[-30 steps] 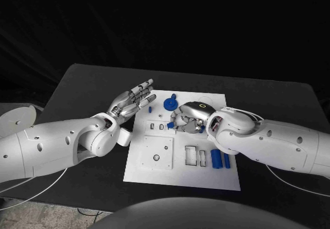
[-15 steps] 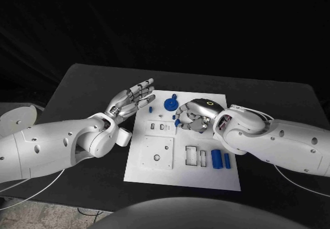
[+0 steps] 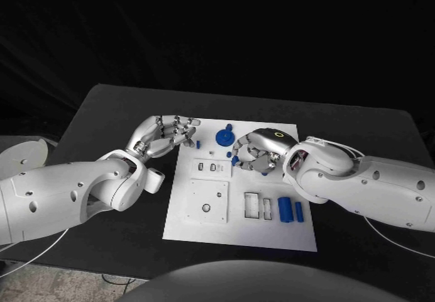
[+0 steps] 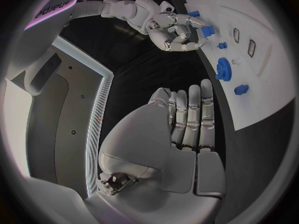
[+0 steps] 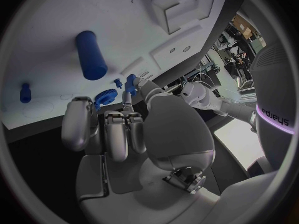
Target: Assemble the parts on the task board
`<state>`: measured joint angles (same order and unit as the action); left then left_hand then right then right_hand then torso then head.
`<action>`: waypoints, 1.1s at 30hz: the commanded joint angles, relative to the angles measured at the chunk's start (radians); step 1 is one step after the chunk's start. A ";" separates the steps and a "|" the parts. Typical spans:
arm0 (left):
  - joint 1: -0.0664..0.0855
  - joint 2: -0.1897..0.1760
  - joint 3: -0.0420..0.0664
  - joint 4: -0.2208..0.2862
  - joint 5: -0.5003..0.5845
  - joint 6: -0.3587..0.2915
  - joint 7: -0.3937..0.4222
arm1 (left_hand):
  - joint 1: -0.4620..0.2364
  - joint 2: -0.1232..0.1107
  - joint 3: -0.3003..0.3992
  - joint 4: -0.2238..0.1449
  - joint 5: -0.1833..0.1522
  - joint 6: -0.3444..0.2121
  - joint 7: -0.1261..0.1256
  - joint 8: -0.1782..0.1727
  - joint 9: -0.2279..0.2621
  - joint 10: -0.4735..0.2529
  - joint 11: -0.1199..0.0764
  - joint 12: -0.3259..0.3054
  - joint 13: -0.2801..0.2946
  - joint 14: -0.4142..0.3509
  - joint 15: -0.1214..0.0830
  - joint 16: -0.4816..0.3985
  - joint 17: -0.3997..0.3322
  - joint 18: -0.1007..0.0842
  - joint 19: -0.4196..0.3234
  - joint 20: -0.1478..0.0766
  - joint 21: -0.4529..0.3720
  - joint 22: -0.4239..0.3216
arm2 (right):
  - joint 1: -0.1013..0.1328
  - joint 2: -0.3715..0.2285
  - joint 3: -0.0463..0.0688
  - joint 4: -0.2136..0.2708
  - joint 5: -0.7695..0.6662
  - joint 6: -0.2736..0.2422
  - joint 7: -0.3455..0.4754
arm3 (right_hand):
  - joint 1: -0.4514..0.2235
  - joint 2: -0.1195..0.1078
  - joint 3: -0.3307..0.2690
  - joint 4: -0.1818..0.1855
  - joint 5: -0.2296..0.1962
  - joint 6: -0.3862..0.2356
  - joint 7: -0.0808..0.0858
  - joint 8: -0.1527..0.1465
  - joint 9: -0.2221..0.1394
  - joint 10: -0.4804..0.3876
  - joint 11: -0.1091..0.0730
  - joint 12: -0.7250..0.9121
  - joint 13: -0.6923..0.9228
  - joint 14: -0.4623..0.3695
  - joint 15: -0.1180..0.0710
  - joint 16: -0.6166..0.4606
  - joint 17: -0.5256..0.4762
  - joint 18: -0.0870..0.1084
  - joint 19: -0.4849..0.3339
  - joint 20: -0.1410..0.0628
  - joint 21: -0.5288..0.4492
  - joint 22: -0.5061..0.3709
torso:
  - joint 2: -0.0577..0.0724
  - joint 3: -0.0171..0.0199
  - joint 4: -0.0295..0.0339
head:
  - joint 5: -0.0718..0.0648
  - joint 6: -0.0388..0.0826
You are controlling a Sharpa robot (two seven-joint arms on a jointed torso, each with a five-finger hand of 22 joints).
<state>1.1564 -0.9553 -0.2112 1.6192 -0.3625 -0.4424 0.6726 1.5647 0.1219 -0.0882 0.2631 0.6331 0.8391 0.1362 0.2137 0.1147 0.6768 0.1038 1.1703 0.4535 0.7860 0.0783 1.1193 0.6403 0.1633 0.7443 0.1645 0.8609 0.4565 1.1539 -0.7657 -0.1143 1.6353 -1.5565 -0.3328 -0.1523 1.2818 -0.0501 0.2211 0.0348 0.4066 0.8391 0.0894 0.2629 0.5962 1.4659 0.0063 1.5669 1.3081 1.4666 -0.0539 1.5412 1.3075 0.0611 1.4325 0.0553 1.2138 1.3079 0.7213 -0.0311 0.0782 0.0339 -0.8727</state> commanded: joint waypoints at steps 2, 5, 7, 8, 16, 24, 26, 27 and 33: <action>0.000 -0.004 0.001 0.007 -0.081 -0.072 0.105 | -0.011 -0.026 0.028 0.028 -0.002 0.015 0.002 0.024 0.004 0.406 -0.041 0.214 0.495 0.345 -0.047 0.273 0.413 -0.033 0.229 -0.021 0.335 0.388 | 0.000 0.003 0.000 0.000 -0.003 0.022 -0.003 | -0.010 0.003 0.001 0.007 0.006 -0.004 -0.005 0.002 0.001 0.105 -0.009 0.004 0.263 0.097 -0.007 0.005 0.247 0.012 0.001 -0.006 0.000 0.167 | 0.000 0.0008 -0.0006 | 0.003 0.000; 0.000 -0.004 0.001 0.005 -0.104 -0.071 0.079 | -0.028 -0.032 0.054 0.029 -0.004 0.036 -0.002 0.040 0.006 0.618 -0.049 0.297 0.760 0.535 -0.063 0.360 0.627 -0.066 0.379 -0.038 0.497 0.627 | -0.001 0.010 0.000 -0.003 -0.001 0.026 0.000 | -0.010 0.004 0.001 0.008 0.007 -0.005 -0.005 0.002 0.001 0.105 -0.008 0.004 0.263 0.097 -0.007 0.006 0.248 0.012 0.001 -0.006 0.000 0.167 | 0.001 0.0007 -0.0026 | 0.007 0.000; 0.000 -0.002 0.001 0.003 -0.111 -0.070 0.067 | -0.034 -0.038 0.067 0.028 -0.004 0.039 -0.003 0.041 0.005 0.654 -0.051 0.309 0.813 0.567 -0.063 0.372 0.667 -0.070 0.394 -0.043 0.522 0.664 | -0.001 0.017 0.000 -0.005 -0.002 0.026 0.002 | -0.010 0.004 0.002 0.008 0.007 -0.005 -0.005 0.002 0.001 0.105 -0.009 0.004 0.263 0.097 -0.007 0.006 0.248 0.012 0.001 -0.006 0.000 0.167 | 0.002 0.0008 -0.0042 | 0.008 0.000; 0.000 -0.002 0.001 0.002 -0.114 -0.069 0.062 | -0.037 -0.038 0.074 0.029 -0.005 0.042 -0.003 0.042 0.005 0.680 -0.051 0.319 0.848 0.591 -0.062 0.382 0.698 -0.074 0.408 -0.044 0.536 0.688 | -0.002 0.020 0.000 -0.005 -0.006 0.027 0.002 | -0.009 0.005 0.003 0.007 0.007 -0.005 -0.005 0.002 0.001 0.105 -0.009 0.004 0.263 0.097 -0.007 0.005 0.248 0.012 0.001 -0.006 0.001 0.167 | 0.002 0.0008 -0.0046 | 0.008 0.000; 0.000 0.002 0.000 -0.008 -0.119 -0.060 0.038 | -0.052 -0.054 0.112 0.027 -0.006 0.044 -0.001 0.040 0.000 0.796 -0.046 0.366 1.010 0.719 -0.061 0.434 0.860 -0.090 0.462 -0.041 0.591 0.787 | -0.004 0.045 0.000 -0.005 -0.053 0.029 -0.016 | -0.003 0.002 0.007 0.002 0.007 -0.003 -0.004 0.004 0.003 0.105 -0.009 0.004 0.263 0.096 -0.007 0.003 0.246 0.012 0.000 -0.006 -0.002 0.166 | 0.001 0.0008 0.0001 | 0.005 0.000; 0.000 0.003 0.000 -0.014 -0.113 -0.052 0.030 | -0.054 -0.055 0.119 0.027 -0.006 0.038 0.000 0.036 -0.003 0.777 -0.046 0.359 0.992 0.708 -0.060 0.431 0.850 -0.086 0.444 -0.040 0.587 0.777 | -0.004 0.061 0.000 -0.004 -0.113 0.031 -0.044 | 0.005 -0.003 0.012 -0.007 0.009 -0.003 -0.004 0.004 0.003 0.105 -0.008 0.004 0.263 0.095 -0.007 0.001 0.245 0.013 -0.002 -0.006 -0.006 0.165 | 0.001 0.0000 -0.0023 | 0.005 0.000; 0.000 0.004 0.000 -0.016 -0.110 -0.050 0.029 | -0.054 -0.055 0.121 0.027 -0.006 0.038 0.000 0.035 -0.003 0.777 -0.046 0.358 0.992 0.708 -0.060 0.431 0.850 -0.086 0.444 -0.040 0.588 0.778 | -0.004 0.064 0.000 -0.004 -0.132 0.030 -0.051 | 0.008 -0.004 0.014 -0.010 0.010 -0.004 -0.004 0.003 0.003 0.105 -0.008 0.004 0.263 0.095 -0.007 0.000 0.244 0.014 -0.002 -0.006 -0.008 0.165 | 0.002 0.0002 -0.0023 | 0.006 0.000; 0.000 0.005 0.000 -0.017 -0.109 -0.048 0.028 | -0.055 -0.056 0.121 0.027 -0.006 0.037 0.000 0.035 -0.003 0.775 -0.046 0.358 0.991 0.706 -0.060 0.430 0.849 -0.086 0.442 -0.039 0.587 0.777 | -0.004 0.066 0.000 -0.005 -0.140 0.029 -0.054 | 0.010 -0.004 0.015 -0.011 0.011 -0.004 -0.004 0.003 0.003 0.105 -0.008 0.004 0.263 0.095 -0.007 0.000 0.244 0.014 -0.002 -0.006 -0.008 0.164 | 0.002 0.0006 -0.0025 | 0.006 0.000; 0.000 0.008 0.000 -0.021 -0.104 -0.040 0.024 | -0.056 -0.056 0.127 0.027 -0.006 0.032 -0.001 0.031 -0.005 0.766 -0.046 0.353 0.983 0.700 -0.060 0.428 0.844 -0.085 0.436 -0.039 0.586 0.775 | -0.006 0.073 0.000 -0.003 -0.192 0.020 -0.075 | 0.018 -0.007 0.022 -0.020 0.016 -0.004 -0.002 0.002 0.003 0.105 -0.007 0.004 0.263 0.095 -0.006 0.000 0.244 0.013 -0.002 -0.005 -0.007 0.165 | 0.001 0.0003 -0.0023 | 0.006 0.000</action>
<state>1.1565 -0.9505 -0.2116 1.5981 -0.4666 -0.4978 0.6830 1.5161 0.0671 0.0327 0.2909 0.6330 0.8791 0.1340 0.2500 0.1104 1.3326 0.1234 1.3589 1.0817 1.4642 0.0183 1.5490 1.3080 0.0928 1.1878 0.1265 1.4474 1.2319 1.1496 -0.6959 -0.1141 1.6301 -1.6774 -0.3157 -0.1979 1.2904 -0.0586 0.2435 0.0182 0.4191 0.8392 0.0895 0.2628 0.5981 1.4659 0.0063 1.5669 1.3078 1.4665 -0.0539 1.5405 1.3077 0.0611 1.4325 0.0554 1.2092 1.3075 0.7228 -0.0305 0.0758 0.0399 -0.8727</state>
